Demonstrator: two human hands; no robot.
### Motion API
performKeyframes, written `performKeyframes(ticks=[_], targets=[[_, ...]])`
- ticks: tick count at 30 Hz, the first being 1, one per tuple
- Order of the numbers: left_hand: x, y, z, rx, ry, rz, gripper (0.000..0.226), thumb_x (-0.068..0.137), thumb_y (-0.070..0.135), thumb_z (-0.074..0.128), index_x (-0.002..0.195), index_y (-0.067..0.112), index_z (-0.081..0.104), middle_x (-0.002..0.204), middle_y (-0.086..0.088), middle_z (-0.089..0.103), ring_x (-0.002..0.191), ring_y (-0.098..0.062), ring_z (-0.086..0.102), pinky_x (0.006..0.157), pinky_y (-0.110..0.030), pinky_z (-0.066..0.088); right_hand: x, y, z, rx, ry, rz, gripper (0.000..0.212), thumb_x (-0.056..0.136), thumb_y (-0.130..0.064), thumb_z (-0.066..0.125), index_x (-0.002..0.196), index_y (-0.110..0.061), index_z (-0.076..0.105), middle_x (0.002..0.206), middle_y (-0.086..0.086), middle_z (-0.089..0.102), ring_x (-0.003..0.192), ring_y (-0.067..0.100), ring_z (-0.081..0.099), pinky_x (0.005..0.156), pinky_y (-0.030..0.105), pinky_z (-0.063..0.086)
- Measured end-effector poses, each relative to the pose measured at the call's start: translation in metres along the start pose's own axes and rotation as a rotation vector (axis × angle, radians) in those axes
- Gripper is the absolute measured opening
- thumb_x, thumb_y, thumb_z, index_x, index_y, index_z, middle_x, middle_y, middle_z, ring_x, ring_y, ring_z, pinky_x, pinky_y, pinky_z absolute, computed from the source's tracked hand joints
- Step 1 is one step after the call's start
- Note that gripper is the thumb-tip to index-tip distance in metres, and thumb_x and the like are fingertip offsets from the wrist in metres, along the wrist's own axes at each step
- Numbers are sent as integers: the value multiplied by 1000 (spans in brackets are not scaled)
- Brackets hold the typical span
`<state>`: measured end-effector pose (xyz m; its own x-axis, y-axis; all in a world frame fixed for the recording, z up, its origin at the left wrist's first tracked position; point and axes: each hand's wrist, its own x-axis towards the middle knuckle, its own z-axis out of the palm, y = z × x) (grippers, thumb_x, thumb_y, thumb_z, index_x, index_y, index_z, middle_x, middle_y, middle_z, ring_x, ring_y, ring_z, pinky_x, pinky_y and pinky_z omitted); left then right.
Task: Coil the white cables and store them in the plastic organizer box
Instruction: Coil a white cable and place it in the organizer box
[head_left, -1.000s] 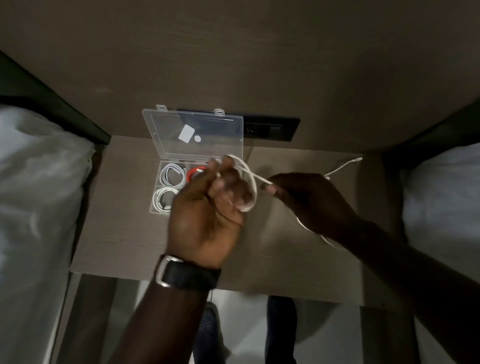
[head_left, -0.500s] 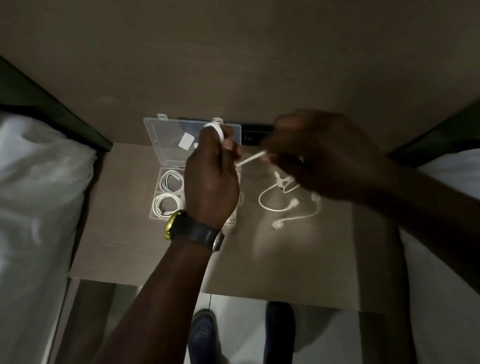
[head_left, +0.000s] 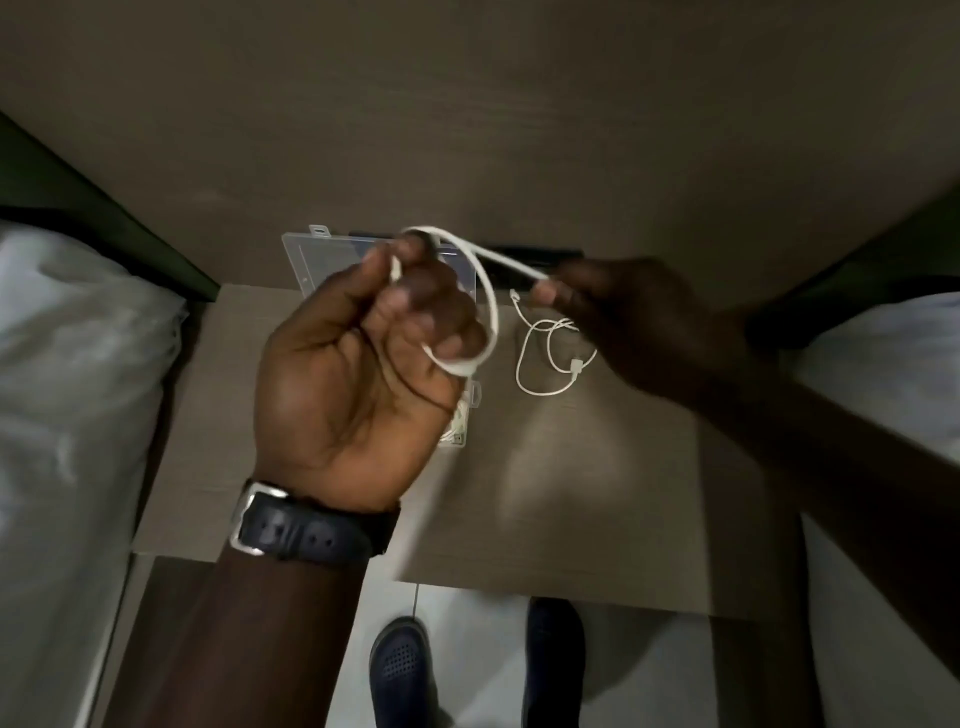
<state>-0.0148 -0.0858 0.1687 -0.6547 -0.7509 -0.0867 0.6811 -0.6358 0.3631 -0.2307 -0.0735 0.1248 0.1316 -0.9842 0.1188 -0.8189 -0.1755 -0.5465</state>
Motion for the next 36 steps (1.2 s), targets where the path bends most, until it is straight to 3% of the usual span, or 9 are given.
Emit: performKeyframes(ticks=[6, 10, 14, 18, 22, 25, 28, 32, 36], targets=[[8, 4, -22, -24, 392, 373, 18, 90, 3, 44, 90, 4, 62, 80, -5, 65, 75, -18, 68, 77, -28, 57, -75, -36, 37, 57, -332, -42, 27, 102, -46, 36, 106, -26, 55, 78, -2, 64, 76, 24, 64, 68, 41, 50], [6, -22, -50, 759, 500, 432, 17, 100, -4, 34, 101, -3, 50, 86, -22, 56, 80, -26, 56, 77, -29, 49, -98, -66, 20, 133, -401, -94, 32, 100, -48, 36, 108, -27, 58, 87, -8, 63, 81, 12, 62, 69, 38, 51], [-17, -53, -59, 1266, 311, 115, 25, 103, 7, 40, 86, -4, 53, 76, -30, 57, 68, -28, 55, 72, -33, 48, -75, -61, -20, 56, -152, -202, 22, 96, -36, 48, 101, -28, 68, 88, -9, 69, 79, 14, 68, 64, 35, 55], [-36, -69, -45, 872, 252, -128, 51, 95, 47, 44, 82, 2, 65, 59, -16, 44, 52, -20, 45, 55, -28, 41, -41, -33, -40, 52, 18, -125, 14, 92, -34, 63, 95, -26, 74, 89, -5, 71, 81, 16, 67, 68, 41, 53], [-40, -62, -26, 295, 159, -166, 19, 89, 24, 60, 86, 5, 63, 57, 3, 41, 48, -9, 40, 48, -20, 37, -34, -21, -19, 191, 110, 61, 16, 90, -39, 66, 89, -25, 73, 82, -1, 70, 73, 14, 64, 68, 36, 50], [-33, -51, -24, 51, 226, -9, 22, 96, 21, 41, 89, 10, 58, 63, 5, 45, 55, -8, 46, 55, -19, 41, -52, -31, 10, 191, -1, 133, 19, 95, -38, 55, 81, -30, 64, 69, -4, 64, 66, 12, 59, 60, 30, 42], [-28, -43, -32, 16, 397, 157, 20, 96, 20, 38, 91, 12, 55, 74, 3, 48, 67, -9, 51, 65, -20, 47, -84, -58, 37, 232, -219, 117, 13, 97, -38, 43, 100, -33, 55, 79, -11, 64, 73, 11, 60, 67, 28, 44], [-27, -46, -43, 86, 485, 211, 20, 95, 23, 42, 97, 10, 58, 84, -2, 61, 81, -14, 63, 76, -23, 57, -108, -80, 43, 129, -279, 46, 41, 99, -38, 39, 138, -28, 45, 110, -8, 63, 88, 18, 64, 75, 31, 52], [-28, -60, -41, 353, 572, 245, 26, 97, 20, 43, 104, 3, 61, 95, -14, 71, 95, -26, 70, 90, -31, 56, -102, -90, 28, -72, -249, -125, 34, 98, -33, 45, 123, -15, 60, 105, 2, 58, 80, 22, 61, 61, 37, 54]])
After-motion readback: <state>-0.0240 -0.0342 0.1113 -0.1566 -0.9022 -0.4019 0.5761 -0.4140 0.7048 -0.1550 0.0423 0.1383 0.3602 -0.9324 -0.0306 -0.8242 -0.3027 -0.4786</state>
